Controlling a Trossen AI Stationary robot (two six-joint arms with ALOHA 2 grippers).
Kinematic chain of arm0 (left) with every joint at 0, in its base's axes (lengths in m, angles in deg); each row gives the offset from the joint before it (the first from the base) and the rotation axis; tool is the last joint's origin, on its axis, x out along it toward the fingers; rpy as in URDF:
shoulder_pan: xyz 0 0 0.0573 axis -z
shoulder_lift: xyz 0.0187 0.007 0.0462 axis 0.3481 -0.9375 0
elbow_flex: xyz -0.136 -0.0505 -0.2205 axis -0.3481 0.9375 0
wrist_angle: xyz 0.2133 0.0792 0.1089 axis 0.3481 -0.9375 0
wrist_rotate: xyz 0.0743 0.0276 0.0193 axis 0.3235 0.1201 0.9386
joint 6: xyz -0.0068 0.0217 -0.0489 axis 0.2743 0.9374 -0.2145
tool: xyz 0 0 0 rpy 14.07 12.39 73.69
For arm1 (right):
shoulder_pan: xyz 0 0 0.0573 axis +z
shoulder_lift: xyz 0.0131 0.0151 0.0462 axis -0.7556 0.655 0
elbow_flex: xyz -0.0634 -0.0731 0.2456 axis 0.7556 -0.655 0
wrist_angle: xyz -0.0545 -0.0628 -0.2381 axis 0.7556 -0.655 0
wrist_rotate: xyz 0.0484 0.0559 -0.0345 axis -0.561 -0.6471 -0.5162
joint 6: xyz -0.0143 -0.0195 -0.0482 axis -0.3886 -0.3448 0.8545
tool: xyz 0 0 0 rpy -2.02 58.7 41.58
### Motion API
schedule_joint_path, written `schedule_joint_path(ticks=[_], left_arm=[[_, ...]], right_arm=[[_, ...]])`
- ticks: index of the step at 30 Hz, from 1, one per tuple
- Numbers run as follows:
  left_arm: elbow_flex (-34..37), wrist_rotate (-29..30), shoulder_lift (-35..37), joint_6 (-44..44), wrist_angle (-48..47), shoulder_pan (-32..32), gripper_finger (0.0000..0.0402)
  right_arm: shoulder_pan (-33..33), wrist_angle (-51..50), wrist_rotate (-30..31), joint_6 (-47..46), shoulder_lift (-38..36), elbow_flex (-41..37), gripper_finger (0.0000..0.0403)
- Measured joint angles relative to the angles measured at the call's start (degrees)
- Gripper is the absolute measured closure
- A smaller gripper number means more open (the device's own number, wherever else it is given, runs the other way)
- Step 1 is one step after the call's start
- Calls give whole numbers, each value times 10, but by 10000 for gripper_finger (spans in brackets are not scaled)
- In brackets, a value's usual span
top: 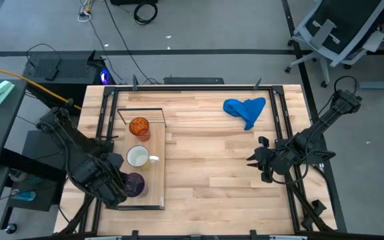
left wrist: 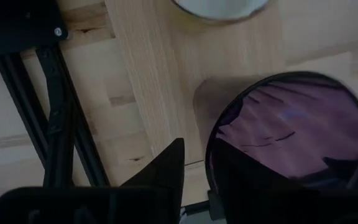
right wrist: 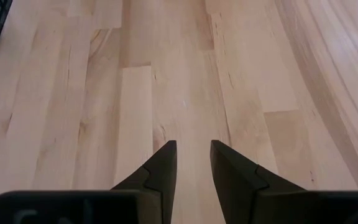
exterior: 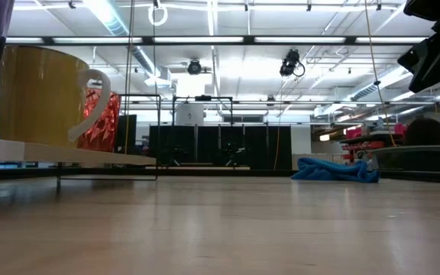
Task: Stack small to large cups/mugs on shelf
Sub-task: Put the violet cup on the shelf, then return to Home Position
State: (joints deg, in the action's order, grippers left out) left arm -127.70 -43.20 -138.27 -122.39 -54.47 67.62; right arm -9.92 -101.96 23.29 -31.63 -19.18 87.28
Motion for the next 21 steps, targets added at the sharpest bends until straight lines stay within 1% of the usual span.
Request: schedule_joint_path(ticks=[6, 10, 12, 14, 17, 19, 21], left_arm=[[0, 25, 40, -11, -13, 3, 312], [0, 67, 74, -13, -32, 6, 309], [0, 111, 93, -5, -38, 6, 308], [0, 177, 109, 26, -35, 7, 309], [0, 286, 127, 106, -36, 6, 314], [0, 335, 133, 173, -36, 4, 318], [0, 370, 135, 236, -35, 4, 322]], right_arm=[[0, 0, 0, -1, 0, 0, 298], [0, 0, 0, -11, 0, 0, 298], [0, 0, 0, -15, 0, 0, 298], [0, 0, 0, -15, 0, 0, 298], [0, 0, 0, -15, 0, 0, 298], [0, 0, 0, -15, 0, 0, 298], [0, 0, 0, -15, 0, 0, 298]])
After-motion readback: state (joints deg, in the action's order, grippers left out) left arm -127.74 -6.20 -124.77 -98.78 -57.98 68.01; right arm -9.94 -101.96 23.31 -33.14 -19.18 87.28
